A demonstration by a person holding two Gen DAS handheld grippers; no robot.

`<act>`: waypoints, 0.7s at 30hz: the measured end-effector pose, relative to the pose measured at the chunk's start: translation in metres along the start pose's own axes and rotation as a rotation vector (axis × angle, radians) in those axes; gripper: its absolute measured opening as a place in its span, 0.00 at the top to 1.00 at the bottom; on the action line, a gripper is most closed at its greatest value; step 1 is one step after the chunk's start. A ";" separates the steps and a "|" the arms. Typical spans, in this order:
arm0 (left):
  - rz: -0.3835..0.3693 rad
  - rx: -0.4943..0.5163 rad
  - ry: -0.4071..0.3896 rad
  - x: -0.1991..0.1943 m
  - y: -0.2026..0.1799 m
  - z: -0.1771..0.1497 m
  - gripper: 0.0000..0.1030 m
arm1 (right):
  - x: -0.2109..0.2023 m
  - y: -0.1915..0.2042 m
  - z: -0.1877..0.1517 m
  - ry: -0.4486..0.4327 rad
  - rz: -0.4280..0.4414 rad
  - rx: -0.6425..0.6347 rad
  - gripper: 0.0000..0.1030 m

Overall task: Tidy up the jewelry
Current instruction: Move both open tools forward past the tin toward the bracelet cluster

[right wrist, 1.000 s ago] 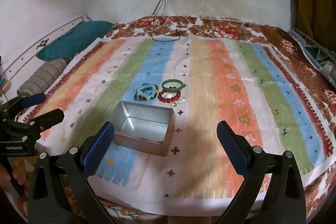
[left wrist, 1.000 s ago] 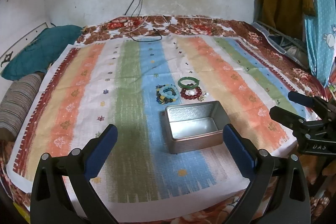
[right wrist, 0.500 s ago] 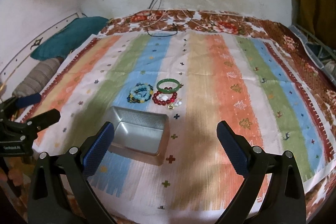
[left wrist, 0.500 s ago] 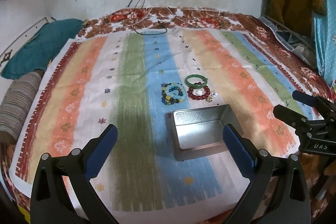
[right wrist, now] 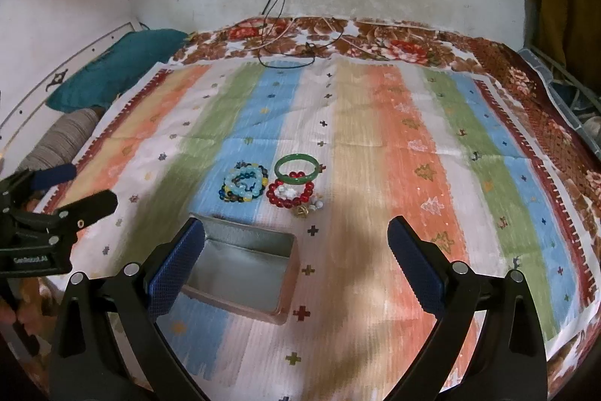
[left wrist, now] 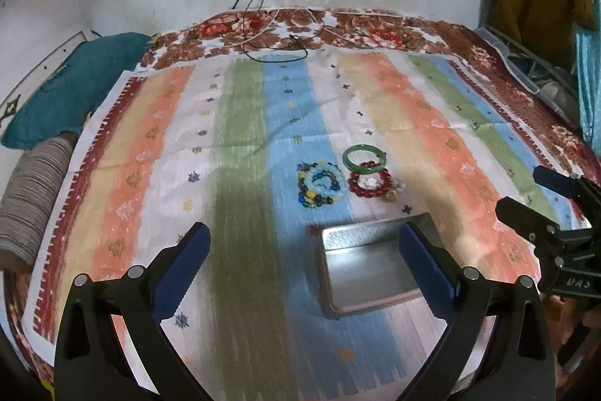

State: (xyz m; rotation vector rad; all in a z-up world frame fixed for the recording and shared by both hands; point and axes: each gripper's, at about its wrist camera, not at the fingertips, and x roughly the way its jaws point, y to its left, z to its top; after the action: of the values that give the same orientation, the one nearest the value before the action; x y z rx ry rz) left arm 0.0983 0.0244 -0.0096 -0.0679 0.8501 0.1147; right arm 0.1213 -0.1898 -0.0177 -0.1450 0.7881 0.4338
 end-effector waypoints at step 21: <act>0.008 -0.066 0.106 0.056 0.018 0.032 0.05 | 0.058 -0.009 0.036 0.084 -0.011 0.075 0.04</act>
State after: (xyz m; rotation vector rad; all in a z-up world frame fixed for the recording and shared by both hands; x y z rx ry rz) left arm 0.1565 0.0493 -0.0306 -0.1339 0.9529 0.1473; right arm 0.1850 -0.1689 -0.0336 -0.0979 0.8850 0.3886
